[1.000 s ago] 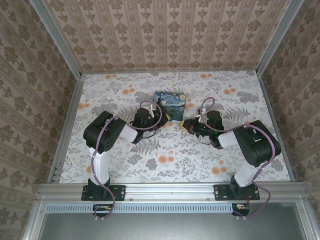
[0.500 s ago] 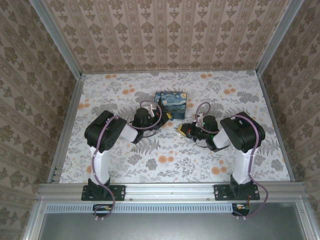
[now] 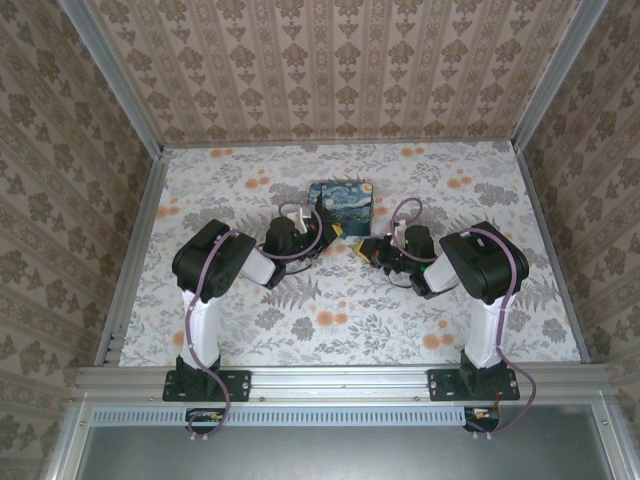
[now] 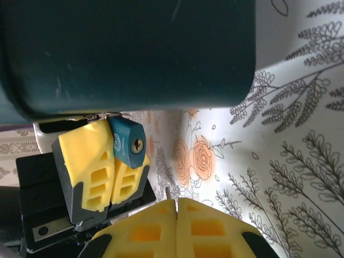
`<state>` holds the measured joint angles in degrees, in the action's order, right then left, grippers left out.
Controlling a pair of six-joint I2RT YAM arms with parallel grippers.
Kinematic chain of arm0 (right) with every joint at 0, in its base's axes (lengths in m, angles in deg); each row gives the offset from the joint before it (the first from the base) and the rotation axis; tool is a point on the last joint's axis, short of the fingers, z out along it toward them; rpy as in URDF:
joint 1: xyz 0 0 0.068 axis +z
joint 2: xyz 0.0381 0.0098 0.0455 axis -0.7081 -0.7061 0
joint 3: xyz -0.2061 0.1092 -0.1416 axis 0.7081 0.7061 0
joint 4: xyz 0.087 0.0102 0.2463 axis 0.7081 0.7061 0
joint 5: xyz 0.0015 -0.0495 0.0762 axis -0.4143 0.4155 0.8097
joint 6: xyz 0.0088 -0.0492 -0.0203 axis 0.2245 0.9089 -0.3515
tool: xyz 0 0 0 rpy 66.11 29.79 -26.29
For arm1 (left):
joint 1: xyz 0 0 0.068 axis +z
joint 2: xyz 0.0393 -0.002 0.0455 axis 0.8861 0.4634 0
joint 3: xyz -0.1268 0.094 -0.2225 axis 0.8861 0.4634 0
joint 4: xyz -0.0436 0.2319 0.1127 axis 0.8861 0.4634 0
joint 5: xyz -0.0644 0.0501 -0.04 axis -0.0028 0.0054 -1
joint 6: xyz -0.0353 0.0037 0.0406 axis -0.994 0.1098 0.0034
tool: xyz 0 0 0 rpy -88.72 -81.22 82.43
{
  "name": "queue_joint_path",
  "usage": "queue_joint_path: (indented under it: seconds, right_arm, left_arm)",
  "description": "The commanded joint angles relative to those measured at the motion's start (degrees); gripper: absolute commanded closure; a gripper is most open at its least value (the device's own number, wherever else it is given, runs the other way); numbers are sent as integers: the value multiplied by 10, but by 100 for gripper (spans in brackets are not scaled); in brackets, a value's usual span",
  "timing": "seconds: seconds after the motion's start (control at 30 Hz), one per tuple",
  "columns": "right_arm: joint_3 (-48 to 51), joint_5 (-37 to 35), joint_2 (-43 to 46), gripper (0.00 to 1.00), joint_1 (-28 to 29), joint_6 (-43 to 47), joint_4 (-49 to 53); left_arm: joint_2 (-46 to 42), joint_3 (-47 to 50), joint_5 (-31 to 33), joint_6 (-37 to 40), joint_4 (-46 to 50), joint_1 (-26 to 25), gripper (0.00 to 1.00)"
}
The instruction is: Unlock the padlock with the key
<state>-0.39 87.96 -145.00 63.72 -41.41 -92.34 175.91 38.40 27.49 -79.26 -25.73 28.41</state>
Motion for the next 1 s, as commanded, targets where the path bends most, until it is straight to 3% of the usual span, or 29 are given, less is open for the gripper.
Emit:
queue_joint_path:
  seconds: [0.0,0.97]
  right_arm:
    - [-13,-20,5,100,1,-2,-2]
    - [-50,-20,4,100,0,0,22]
  left_arm:
    - [-6,6,-18,-2,-11,3,100]
    - [-8,0,-19,7,7,-3,100]
